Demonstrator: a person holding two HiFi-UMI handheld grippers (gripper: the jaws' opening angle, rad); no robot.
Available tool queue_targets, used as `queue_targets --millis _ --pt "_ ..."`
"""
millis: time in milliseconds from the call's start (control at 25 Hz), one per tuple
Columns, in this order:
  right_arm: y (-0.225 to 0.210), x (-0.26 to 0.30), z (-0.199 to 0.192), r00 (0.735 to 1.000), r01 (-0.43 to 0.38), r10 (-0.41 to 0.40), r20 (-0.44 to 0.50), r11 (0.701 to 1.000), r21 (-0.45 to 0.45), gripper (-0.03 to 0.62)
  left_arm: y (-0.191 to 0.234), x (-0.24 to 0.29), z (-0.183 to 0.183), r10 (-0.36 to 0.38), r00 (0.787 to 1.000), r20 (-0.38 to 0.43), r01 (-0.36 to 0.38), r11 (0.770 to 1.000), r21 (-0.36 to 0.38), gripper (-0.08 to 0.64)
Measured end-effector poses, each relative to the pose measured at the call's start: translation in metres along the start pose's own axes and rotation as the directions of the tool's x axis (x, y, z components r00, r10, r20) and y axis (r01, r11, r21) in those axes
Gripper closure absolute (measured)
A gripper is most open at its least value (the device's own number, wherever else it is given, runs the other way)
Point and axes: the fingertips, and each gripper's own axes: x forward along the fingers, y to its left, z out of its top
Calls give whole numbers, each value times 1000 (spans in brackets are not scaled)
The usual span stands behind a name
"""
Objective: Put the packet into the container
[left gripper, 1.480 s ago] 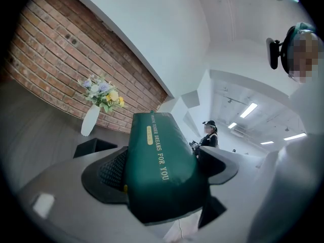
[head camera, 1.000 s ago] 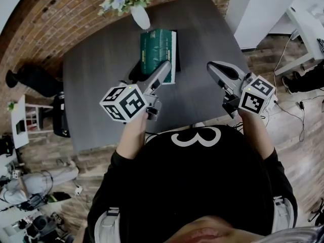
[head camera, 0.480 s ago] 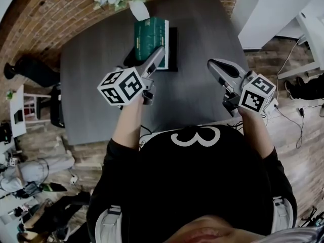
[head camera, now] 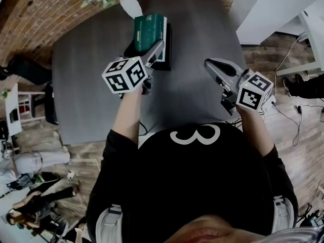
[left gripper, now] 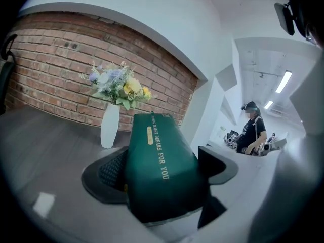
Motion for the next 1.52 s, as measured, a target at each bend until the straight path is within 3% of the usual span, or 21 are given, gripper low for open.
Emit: queue_targets --millis 240,760,920,1360,1520 --pt "-12 2 -10 1000 -9 9 -24 1000 14 591 18 24 -27 66 995 -71 -63 997 47 110" --pt "-34 -1 -18 999 3 -1 -50 999 43 591 40 52 -72 160 965 -210 -150 987 66 109" --pt "-38 -2 -19 998 -1 4 -56 999 46 591 39 58 -78 190 954 -233 -167 979 114 107" --pt "-44 -8 -20 999 3 -1 -50 999 50 591 39 67 -92 309 905 -292 -229 933 278 100" --pt "-48 -14 -18 999 16 -14 -40 999 49 591 40 68 -94 325 901 -288 -236 923 304 98"
